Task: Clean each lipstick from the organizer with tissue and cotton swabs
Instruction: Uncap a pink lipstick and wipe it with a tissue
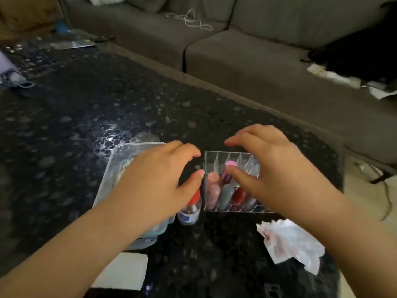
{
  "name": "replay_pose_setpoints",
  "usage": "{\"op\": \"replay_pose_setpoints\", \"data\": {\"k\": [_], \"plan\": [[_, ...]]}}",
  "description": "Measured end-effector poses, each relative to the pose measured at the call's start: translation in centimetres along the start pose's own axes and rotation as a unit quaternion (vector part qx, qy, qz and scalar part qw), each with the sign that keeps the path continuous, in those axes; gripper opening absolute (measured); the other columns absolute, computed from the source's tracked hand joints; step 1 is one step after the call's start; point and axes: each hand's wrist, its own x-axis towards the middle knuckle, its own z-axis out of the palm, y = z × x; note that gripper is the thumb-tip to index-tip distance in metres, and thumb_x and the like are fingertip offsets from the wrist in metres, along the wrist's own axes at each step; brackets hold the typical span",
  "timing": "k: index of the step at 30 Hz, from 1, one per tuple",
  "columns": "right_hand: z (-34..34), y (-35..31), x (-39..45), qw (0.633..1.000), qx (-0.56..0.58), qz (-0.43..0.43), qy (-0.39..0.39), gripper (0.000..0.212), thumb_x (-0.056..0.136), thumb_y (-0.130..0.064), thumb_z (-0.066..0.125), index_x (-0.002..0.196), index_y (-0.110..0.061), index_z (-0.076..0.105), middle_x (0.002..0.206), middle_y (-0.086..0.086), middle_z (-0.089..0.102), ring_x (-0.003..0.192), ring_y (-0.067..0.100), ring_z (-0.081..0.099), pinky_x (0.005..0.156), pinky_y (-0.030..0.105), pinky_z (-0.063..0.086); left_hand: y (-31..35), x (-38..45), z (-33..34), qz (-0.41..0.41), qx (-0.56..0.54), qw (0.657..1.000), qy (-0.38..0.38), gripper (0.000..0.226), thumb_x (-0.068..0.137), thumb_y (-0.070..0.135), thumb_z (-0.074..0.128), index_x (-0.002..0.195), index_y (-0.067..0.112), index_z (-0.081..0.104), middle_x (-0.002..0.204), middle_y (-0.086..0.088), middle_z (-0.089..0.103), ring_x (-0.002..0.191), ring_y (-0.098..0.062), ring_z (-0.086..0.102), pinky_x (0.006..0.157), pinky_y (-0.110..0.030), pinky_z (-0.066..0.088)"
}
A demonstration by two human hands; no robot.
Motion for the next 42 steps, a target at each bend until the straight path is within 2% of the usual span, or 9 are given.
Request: {"op": "replay_pose_setpoints", "data": {"k": [7,13,19,22,26,31,36,39,42], "plan": [[1.9,-1.4,-2.2,0.997,-0.047,-0.023,0.052,0.029,0.076,-0.028,0.073,0.101,-0.013,0.070,0.097,0.005,0.055,0.089,0.025,0.053,0.074,0.035,0.046,0.6,-2.2,0.8,0.004,-0.024,0.999,0.039,0.032,0.086,0.041,0.049,0.107,0.021,0.063,0.099,0.005,0.064,0.091,-0.018,0.062,0.074,-0.037,0.051],[3.1,-3.4,-3.3,0.992,-0.122,0.017,-0.025,0.015,0.070,-0.026,0.078,0.073,-0.015,0.070,0.077,0.005,0.061,0.056,0.026,0.059,0.048,0.029,0.043,0.8,-3.8,-0.7,0.028,0.039,0.998,0.045,0.041,0.083,0.040,0.042,0.101,0.013,0.066,0.092,-0.002,0.066,0.078,-0.025,0.065,0.061,-0.039,0.054],[2.9,-5.1,-2.5,0.979,-0.146,0.089,-0.107,0.025,0.094,-0.026,0.050,0.071,-0.021,0.043,0.080,-0.002,0.046,0.080,0.026,0.060,0.051,0.025,0.027,0.6,-5.0,-1.3,0.017,0.059,0.996,0.062,0.023,0.082,0.027,0.059,0.097,0.012,0.067,0.089,-0.004,0.067,0.071,-0.028,0.065,0.058,-0.035,0.050],[3.1,-5.5,-2.1,0.975,-0.149,0.117,-0.118,0.020,0.098,-0.024,0.042,0.083,-0.020,0.056,0.080,0.000,0.050,0.072,0.023,0.051,0.047,0.025,0.017,0.8,-5.3,-1.2,0.014,0.064,0.996,0.064,0.030,0.083,0.034,0.050,0.094,0.013,0.067,0.084,-0.002,0.067,0.065,-0.026,0.064,0.054,-0.035,0.049],[3.4,-5.7,-2.1,0.973,-0.145,0.125,-0.126,0.017,0.097,-0.025,0.045,0.082,-0.019,0.052,0.079,0.003,0.053,0.078,0.025,0.058,0.059,0.028,0.033,0.7,-5.9,-1.0,0.007,0.034,0.998,0.055,0.027,0.080,0.029,0.053,0.095,0.012,0.067,0.087,-0.003,0.067,0.068,-0.024,0.065,0.056,-0.034,0.049],[2.4,-5.1,-2.1,0.979,-0.089,0.173,-0.060,0.030,0.094,-0.039,0.045,0.080,-0.021,0.065,0.067,-0.004,0.057,0.073,0.021,0.063,0.059,0.026,0.041,0.8,-6.3,-0.8,0.009,0.039,0.998,0.054,0.026,0.077,0.028,0.055,0.094,0.012,0.067,0.085,-0.003,0.067,0.069,-0.024,0.065,0.058,-0.036,0.052],[-1.7,-5.2,-4.2,0.980,0.046,0.191,0.043,0.020,0.087,-0.043,0.060,0.093,-0.026,0.069,0.068,-0.010,0.061,0.062,0.008,0.058,0.058,0.025,0.049,2.3,-7.1,-0.9,0.012,-0.020,0.997,0.070,0.021,0.082,0.026,0.068,0.101,0.018,0.065,0.094,0.004,0.064,0.084,-0.018,0.062,0.069,-0.034,0.053],[-2.6,-5.8,-7.1,0.954,0.199,0.218,0.051,0.010,0.084,-0.034,0.068,0.084,-0.025,0.070,0.046,-0.014,0.050,0.042,0.003,0.045,0.045,0.011,0.036,4.0,-8.3,-0.4,-0.009,-0.091,0.996,0.021,0.040,0.087,0.039,0.060,0.124,0.026,0.055,0.115,0.011,0.057,0.103,-0.009,0.054,0.087,-0.029,0.046],[-1.7,-6.0,-10.0,0.921,0.297,0.249,0.045,0.008,0.082,-0.033,0.072,0.078,-0.027,0.071,0.046,-0.012,0.050,0.040,0.002,0.040,0.044,0.015,0.033,5.4,-9.8,0.1,-0.037,-0.149,0.988,-0.018,0.036,0.087,0.040,0.061,0.120,0.027,0.057,0.112,0.014,0.059,0.100,-0.003,0.055,0.086,-0.021,0.044]]}}
